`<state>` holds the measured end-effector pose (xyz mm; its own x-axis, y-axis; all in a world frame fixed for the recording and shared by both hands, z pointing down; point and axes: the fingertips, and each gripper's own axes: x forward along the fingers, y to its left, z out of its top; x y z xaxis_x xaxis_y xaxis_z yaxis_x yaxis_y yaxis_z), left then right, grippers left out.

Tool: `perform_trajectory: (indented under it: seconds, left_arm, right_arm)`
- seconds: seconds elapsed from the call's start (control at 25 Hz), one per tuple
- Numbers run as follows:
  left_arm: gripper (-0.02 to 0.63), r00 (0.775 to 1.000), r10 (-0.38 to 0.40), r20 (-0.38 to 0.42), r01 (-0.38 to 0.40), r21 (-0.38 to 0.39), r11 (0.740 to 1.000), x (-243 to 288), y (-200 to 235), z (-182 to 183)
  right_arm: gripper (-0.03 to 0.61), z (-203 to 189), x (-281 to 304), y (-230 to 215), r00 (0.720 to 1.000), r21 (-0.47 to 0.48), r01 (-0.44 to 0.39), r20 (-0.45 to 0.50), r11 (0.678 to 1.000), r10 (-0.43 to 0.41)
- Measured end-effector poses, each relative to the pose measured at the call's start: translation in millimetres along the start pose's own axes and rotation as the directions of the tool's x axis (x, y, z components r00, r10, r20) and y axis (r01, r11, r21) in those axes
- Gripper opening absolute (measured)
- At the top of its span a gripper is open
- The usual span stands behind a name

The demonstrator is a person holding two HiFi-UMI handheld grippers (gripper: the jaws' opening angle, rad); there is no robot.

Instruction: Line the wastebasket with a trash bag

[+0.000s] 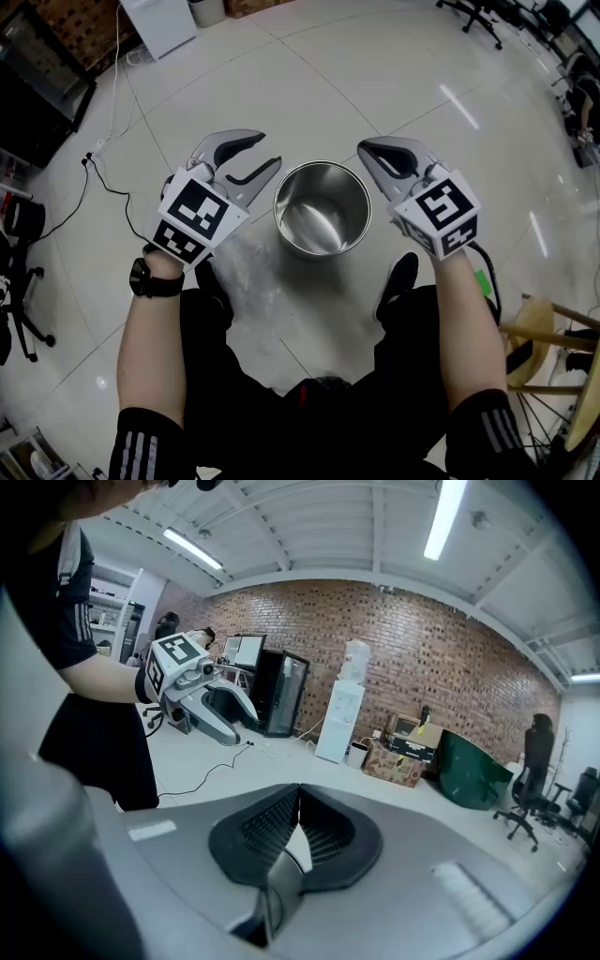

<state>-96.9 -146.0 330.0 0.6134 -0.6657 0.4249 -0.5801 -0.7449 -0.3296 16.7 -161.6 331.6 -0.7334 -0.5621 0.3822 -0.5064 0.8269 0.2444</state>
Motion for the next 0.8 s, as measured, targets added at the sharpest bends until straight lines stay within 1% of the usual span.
perform_trajectory:
  seconds: [0.28,0.56,0.8]
  left_arm:
    - [0.15,1.0,-0.008,-0.013,0.008,0.002,1.0,-7.2,-0.5,-4.8]
    - [0.15,0.998,-0.039,-0.042,0.039,0.005,0.999,-15.3,-3.8,-17.8]
    - [0.15,0.997,-0.047,-0.061,0.046,-0.007,0.999,-27.4,-0.4,-30.4]
  right_arm:
    - [0.015,-0.9,16.6,25.3,0.998,-0.038,-0.065,-0.01,0.997,0.064]
    - [0.049,-5.3,34.5,45.3,0.995,-0.041,-0.1,-0.03,0.994,0.098]
    - [0.087,-11.0,57.4,75.5,0.985,-0.03,-0.163,-0.057,0.986,0.161]
